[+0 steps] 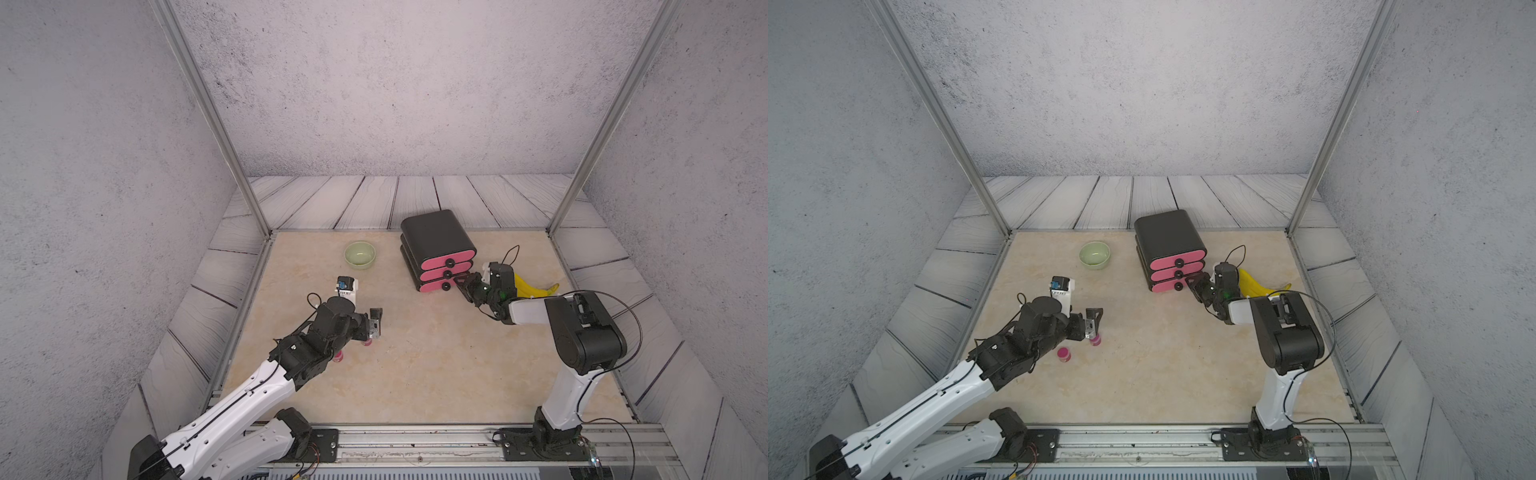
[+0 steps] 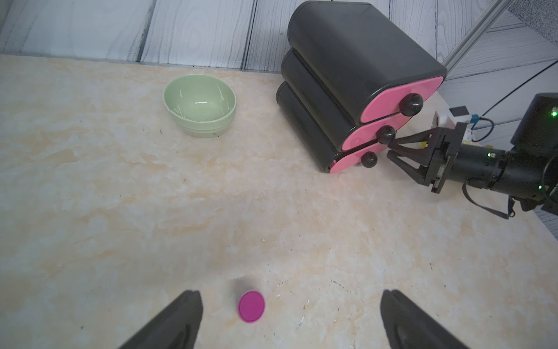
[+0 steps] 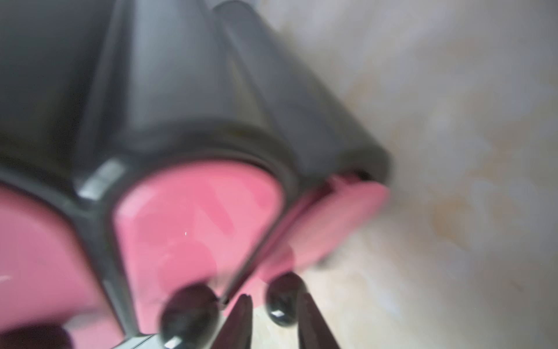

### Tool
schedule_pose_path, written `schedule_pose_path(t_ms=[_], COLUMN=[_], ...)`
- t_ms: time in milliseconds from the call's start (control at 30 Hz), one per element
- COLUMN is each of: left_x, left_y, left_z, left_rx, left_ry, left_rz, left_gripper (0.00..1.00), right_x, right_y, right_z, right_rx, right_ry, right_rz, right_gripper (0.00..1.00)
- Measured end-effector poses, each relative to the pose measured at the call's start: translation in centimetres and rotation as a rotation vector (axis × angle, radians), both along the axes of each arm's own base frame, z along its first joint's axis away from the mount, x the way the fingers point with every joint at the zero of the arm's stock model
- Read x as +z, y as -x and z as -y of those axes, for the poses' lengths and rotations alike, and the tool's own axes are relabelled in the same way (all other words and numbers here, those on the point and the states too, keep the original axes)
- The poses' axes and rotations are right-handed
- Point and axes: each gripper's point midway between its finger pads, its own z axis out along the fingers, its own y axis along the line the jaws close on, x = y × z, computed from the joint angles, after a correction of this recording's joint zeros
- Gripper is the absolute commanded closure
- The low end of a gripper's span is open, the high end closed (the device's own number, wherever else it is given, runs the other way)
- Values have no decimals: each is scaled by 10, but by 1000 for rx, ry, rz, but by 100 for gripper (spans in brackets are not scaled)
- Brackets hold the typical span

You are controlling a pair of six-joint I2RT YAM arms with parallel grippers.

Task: Put the paint cans in the drawer according to color
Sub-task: Open the drawer in the storage box.

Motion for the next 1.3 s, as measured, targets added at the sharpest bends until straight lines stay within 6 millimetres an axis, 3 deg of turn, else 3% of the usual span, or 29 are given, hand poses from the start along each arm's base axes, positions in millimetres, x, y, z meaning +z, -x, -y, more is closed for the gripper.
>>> schedule_pose_path(t_ms=[100,200,567,733,1300], left_x=[1,2,-2,-2,-6], left_y=[0,0,2,2,0], left_z=[-1,-2,-7,-8,-8], left_rx=[5,7,24,27,30], left_ry=[-1,2,-4,-7,-23], left_rz=[3,8,11,11,4], left_gripper=[1,1,1,1,1], right_x=[-21,-28,1,-2,-14], right_y=[20,29,4,-6,-13], right_z=[5,5,-5,-11,-36], right_rx=[-4,-3,3,9,41], right_ry=[2,-16,-86,-104,-134], right_rz=[-56,-75,13,8,-17], right_gripper=[63,59,54,54,59])
